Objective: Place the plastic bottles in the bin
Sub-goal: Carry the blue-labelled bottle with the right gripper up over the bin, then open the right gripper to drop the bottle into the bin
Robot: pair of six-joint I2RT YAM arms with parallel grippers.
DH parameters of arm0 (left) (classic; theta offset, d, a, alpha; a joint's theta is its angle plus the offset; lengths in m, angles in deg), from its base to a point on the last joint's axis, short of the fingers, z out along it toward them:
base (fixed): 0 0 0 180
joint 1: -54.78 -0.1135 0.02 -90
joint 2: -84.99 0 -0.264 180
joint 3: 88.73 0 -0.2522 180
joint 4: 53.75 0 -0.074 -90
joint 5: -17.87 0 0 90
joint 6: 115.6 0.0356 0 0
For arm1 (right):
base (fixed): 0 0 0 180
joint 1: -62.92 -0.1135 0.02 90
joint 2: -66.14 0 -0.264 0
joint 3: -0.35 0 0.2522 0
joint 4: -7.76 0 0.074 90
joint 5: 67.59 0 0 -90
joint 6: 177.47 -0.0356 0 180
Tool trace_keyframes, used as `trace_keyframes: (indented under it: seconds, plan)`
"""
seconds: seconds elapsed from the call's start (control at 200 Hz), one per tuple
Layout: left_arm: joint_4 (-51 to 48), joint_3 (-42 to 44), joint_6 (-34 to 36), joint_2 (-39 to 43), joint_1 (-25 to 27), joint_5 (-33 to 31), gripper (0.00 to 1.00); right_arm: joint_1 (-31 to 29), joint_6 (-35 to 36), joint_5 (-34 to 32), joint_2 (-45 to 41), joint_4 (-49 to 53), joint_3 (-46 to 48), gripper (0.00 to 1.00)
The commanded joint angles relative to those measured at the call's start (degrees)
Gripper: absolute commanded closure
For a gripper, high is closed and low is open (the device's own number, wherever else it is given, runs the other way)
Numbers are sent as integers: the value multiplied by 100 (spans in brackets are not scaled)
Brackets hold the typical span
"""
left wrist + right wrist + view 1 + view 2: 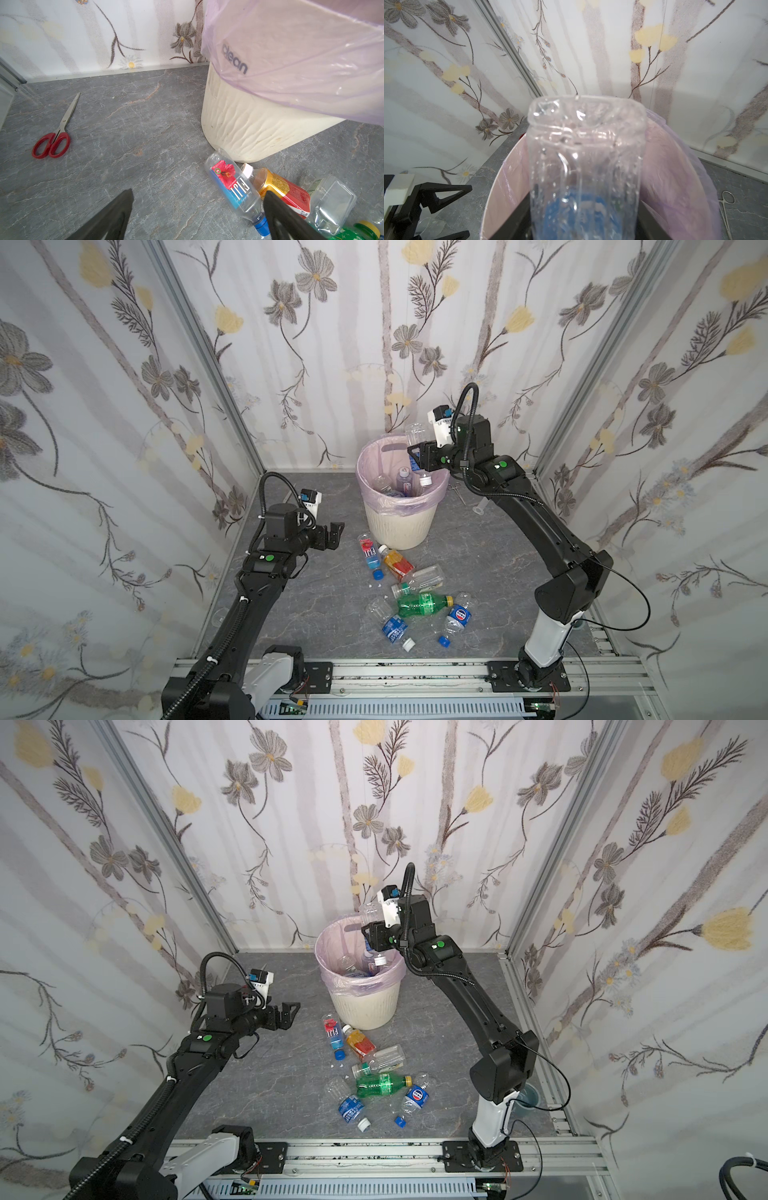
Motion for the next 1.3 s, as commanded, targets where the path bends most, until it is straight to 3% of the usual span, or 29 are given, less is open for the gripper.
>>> trace_keyframes:
  seconds: [0.0, 0.47, 0.825, 1.125, 1.294]
  plan:
    - [95, -35, -35, 11, 1, 94, 0, -45, -39, -218, 72, -184, -53, 42]
    - [97, -176, -55, -77, 9, 245, 0, -123, 73, -346, 116, -28, -53, 37]
    - [95, -88, -88, -59, 35, 311, 0, -127, 206, -464, -67, 159, -48, 21]
    - [101, -84, -199, -184, 96, 292, 0, -144, 322, -454, -415, 275, -20, 19]
    - [107, -100, -336, -378, 240, 218, 1, -154, 596, -506, -1235, -411, 986, 17]
